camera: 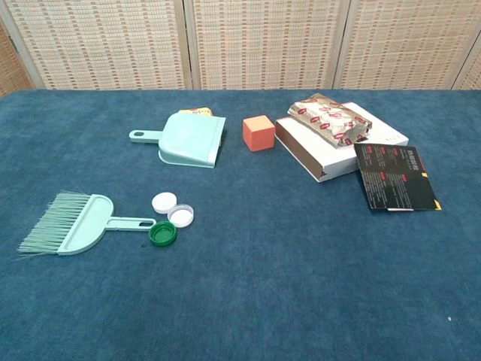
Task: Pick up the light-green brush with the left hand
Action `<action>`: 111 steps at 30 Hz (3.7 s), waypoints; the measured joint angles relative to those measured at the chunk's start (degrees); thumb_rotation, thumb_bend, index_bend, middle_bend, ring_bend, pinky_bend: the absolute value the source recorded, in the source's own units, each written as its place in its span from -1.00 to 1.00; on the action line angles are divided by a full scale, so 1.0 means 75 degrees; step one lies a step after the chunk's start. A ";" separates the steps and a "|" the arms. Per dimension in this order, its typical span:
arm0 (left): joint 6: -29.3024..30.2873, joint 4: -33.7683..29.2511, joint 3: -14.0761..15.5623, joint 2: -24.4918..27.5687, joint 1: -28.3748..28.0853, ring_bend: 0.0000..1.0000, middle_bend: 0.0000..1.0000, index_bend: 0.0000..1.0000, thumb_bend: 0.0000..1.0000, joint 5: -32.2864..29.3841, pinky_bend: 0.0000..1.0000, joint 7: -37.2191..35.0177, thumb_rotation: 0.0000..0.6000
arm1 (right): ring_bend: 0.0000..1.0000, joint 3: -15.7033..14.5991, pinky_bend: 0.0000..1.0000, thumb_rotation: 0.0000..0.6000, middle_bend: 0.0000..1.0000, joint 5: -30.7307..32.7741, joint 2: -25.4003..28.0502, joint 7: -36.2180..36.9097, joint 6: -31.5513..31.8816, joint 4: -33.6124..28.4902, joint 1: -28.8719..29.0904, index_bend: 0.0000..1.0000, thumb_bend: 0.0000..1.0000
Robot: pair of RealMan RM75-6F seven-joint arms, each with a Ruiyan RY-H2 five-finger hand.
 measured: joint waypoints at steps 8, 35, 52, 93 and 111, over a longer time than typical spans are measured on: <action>-0.0193 0.0126 0.0009 -0.0207 -0.0208 -1.00 -1.00 -1.00 -0.15 0.0172 -0.78 0.0009 1.00 | -1.00 0.0022 -1.00 1.00 -1.00 0.0075 -0.0060 -0.0095 -0.0011 0.0042 0.0009 -1.00 -0.80; -0.2682 0.0132 -0.0851 -0.2401 -0.2032 0.23 -0.52 -0.60 -0.28 -0.0998 0.59 0.2422 1.00 | -1.00 0.0466 -1.00 1.00 -1.00 0.0158 -0.0734 0.0019 0.0173 0.0825 0.0219 -1.00 -0.80; -0.2959 0.0950 -0.0916 -0.3590 -0.2490 0.27 -0.33 -0.40 -0.31 -0.1700 0.63 0.4250 1.00 | -1.00 0.0395 -1.00 1.00 -1.00 0.0061 -0.0398 0.0306 0.0505 0.0573 0.0057 -1.00 -0.80; 0.0250 0.4487 -0.1200 -0.5325 -0.2879 0.46 0.75 0.45 0.60 -0.0177 0.74 -0.4608 1.00 | -1.00 0.0406 -1.00 1.00 -1.00 0.0267 -0.0295 0.0177 0.0477 0.0392 0.0012 -1.00 -0.80; 0.0217 0.7260 -0.1018 -0.6958 -0.3501 0.45 0.75 0.45 0.59 -0.0054 0.74 -0.6415 1.00 | -1.00 0.0416 -1.00 1.00 -1.00 0.0210 -0.0204 0.0300 0.0671 0.0350 -0.0075 -1.00 -0.80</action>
